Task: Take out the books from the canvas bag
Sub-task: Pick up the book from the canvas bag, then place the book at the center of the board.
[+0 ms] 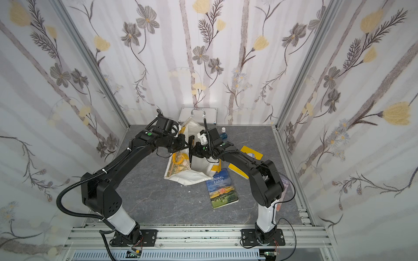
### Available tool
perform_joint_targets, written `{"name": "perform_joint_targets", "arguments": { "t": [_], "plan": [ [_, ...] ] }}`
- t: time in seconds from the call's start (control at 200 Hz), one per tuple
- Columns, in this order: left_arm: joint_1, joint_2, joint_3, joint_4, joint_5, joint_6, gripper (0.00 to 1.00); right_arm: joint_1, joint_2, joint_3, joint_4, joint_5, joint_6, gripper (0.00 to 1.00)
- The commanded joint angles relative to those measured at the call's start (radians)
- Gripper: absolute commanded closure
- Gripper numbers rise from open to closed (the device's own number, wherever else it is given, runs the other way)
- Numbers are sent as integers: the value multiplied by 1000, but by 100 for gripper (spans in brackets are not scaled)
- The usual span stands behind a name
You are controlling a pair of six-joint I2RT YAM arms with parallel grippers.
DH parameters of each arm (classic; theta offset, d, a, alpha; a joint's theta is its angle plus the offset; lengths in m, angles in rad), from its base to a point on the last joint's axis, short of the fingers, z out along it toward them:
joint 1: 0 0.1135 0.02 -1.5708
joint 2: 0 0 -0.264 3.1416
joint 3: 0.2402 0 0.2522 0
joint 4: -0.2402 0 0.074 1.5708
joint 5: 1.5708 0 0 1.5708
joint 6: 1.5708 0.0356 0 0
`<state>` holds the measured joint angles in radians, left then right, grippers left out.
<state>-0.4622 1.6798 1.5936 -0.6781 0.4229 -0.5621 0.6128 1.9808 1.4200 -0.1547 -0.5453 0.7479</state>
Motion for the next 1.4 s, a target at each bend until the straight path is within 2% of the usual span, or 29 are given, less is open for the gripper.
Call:
{"name": "perform_joint_targets", "arguments": {
  "t": [0.0,0.175,0.39,0.649,0.889,1.069,1.224,1.399],
  "plan": [
    [1,-3,7,45,8,27,100,-11,-65,-32,133,12,-5,95],
    [4,8,9,18,-23,44,100,-49,-179,-106,115,53,-13,96],
    [17,32,35,-19,-48,55,100,-135,-324,-169,-8,117,-73,97],
    [55,71,54,-73,-55,62,100,-246,-487,-118,-222,194,-183,97],
    [103,51,16,-116,-94,70,100,-346,-626,-113,-292,246,-204,98],
    [152,46,32,-183,-149,94,100,-360,-611,-53,-423,313,-273,99],
    [199,30,42,-205,-175,94,100,-354,-564,-15,-520,420,-320,100],
    [226,32,58,-196,-162,81,100,-301,-424,82,-610,582,-373,100]
  ]
}}
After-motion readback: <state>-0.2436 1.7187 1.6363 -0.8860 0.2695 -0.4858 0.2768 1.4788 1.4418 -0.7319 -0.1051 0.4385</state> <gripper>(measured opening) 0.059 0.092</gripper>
